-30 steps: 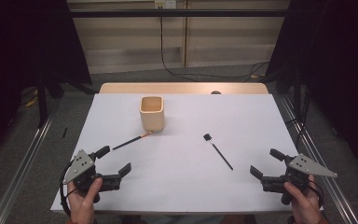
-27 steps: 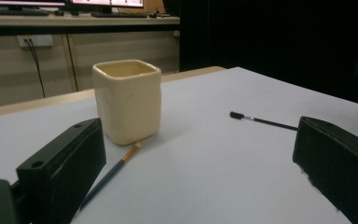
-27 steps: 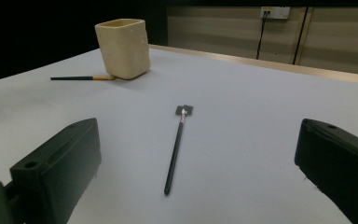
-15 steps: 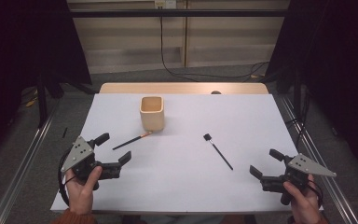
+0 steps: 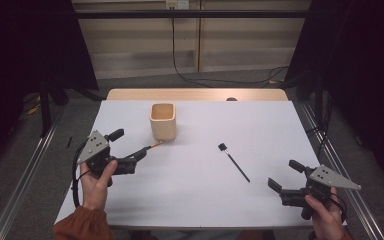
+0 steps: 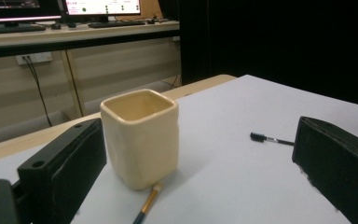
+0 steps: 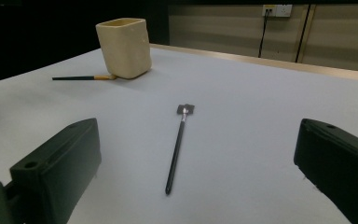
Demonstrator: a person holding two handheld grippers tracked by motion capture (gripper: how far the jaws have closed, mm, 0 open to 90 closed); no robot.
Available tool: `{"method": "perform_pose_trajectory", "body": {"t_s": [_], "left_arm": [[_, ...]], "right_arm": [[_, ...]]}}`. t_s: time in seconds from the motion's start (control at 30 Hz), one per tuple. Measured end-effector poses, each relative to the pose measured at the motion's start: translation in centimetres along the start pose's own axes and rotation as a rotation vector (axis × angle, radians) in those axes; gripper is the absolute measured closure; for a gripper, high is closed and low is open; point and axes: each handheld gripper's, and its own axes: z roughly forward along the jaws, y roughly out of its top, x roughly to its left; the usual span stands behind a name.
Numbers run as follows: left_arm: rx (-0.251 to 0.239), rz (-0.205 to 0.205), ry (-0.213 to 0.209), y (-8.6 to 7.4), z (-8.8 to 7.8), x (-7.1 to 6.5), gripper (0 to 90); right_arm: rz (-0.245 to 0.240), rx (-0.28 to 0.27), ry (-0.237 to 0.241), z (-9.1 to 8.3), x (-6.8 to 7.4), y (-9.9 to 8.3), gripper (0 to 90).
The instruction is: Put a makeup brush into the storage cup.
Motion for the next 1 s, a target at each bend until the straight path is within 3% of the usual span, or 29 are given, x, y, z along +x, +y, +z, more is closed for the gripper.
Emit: {"method": "perform_pose_trajectory", "body": {"t_s": [0.23, 0.5, 0.87, 1.0], "left_arm": [[0.012, 0.015, -0.014, 1.4, 2.2, 1.1, 2.8], [0.008, 0.032, 0.011, 2.9, 3.5, 2.1, 2.7], [0.025, 0.044, -0.007, 3.7, 5.5, 3.2, 2.7], [0.023, 0.026, -0.01, 4.0, 6.2, 3.8, 2.7]], "right_arm": [[-0.001, -0.008, 0.013, 0.0, 0.0, 0.0, 0.0], [0.001, -0.005, 0.02, 0.0, 0.0, 0.0, 0.0], [0.007, -0.006, 0.023, 0.0, 0.0, 0.0, 0.0], [0.004, -0.006, 0.025, -0.1, 0.0, 0.0, 0.0]]}}
